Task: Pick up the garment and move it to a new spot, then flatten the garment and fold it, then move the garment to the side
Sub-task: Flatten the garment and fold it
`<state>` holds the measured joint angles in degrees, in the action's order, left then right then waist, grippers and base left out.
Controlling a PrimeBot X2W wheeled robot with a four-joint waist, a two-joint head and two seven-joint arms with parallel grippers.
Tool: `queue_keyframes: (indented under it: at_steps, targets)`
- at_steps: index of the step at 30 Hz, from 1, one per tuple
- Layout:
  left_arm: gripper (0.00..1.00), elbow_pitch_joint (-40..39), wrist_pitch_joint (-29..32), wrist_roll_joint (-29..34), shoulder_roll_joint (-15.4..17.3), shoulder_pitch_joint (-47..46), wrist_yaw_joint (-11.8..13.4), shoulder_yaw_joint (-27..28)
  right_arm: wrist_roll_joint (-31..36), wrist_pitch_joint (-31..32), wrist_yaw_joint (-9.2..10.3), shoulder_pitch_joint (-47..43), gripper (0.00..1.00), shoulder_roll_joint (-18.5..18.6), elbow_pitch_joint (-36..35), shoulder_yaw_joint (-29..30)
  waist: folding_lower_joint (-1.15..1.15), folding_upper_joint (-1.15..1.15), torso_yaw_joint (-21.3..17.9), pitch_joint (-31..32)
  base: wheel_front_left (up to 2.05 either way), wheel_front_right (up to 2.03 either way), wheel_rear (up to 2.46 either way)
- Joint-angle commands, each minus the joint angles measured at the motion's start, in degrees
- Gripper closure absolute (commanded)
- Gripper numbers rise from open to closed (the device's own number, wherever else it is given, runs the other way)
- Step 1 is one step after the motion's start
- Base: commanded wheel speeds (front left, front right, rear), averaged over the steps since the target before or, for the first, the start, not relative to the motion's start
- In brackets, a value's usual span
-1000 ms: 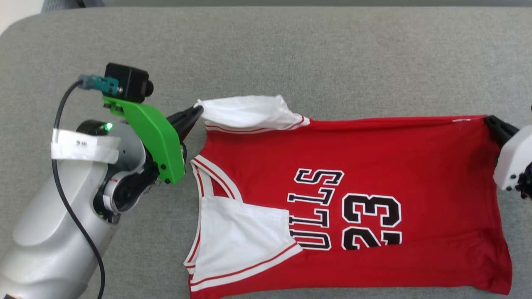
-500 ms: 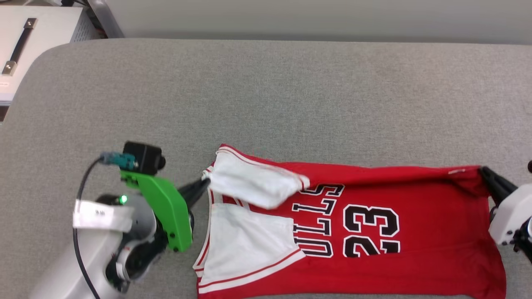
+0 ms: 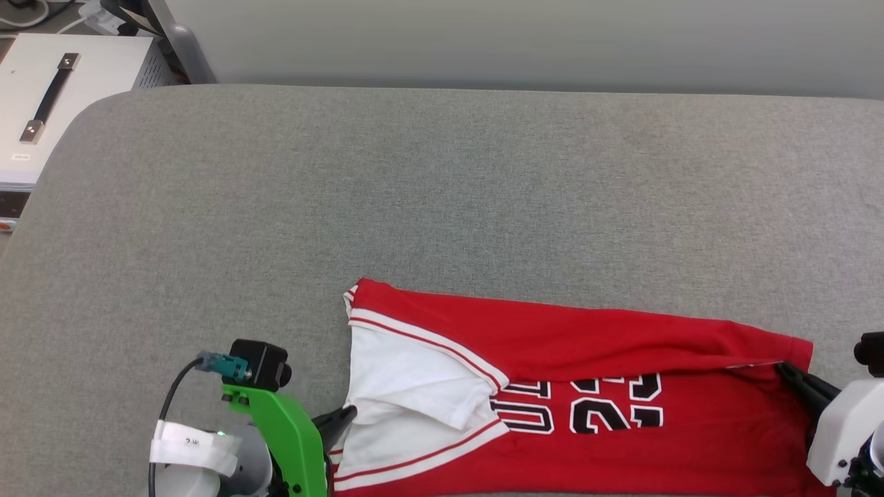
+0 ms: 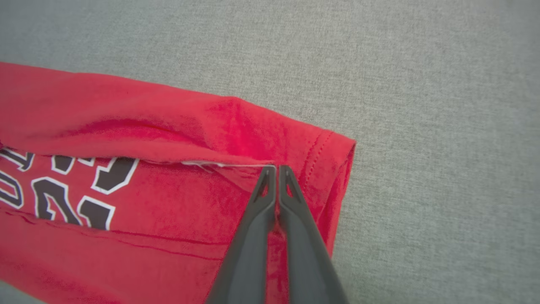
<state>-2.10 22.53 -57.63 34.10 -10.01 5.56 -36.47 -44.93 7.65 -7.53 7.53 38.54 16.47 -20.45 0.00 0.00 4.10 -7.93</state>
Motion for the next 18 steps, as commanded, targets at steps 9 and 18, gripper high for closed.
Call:
queue_keyframes:
  at_steps: [9,18]
  targets:
    - [1.0,2.0,-2.5,-2.2,-1.1,2.5,0.5,1.7,-0.4,3.8,0.04,-2.8,1.0,1.8,-2.4,0.8,0.0,0.0,-0.5,0.1,0.0,0.0,0.0]
    - [1.0,2.7,-1.2,-2.1,0.0,2.9,-0.1,0.8,0.2,6.8,0.04,-4.3,1.0,2.5,-4.0,0.4,0.0,0.0,-0.9,-0.6,0.0,0.0,0.0]
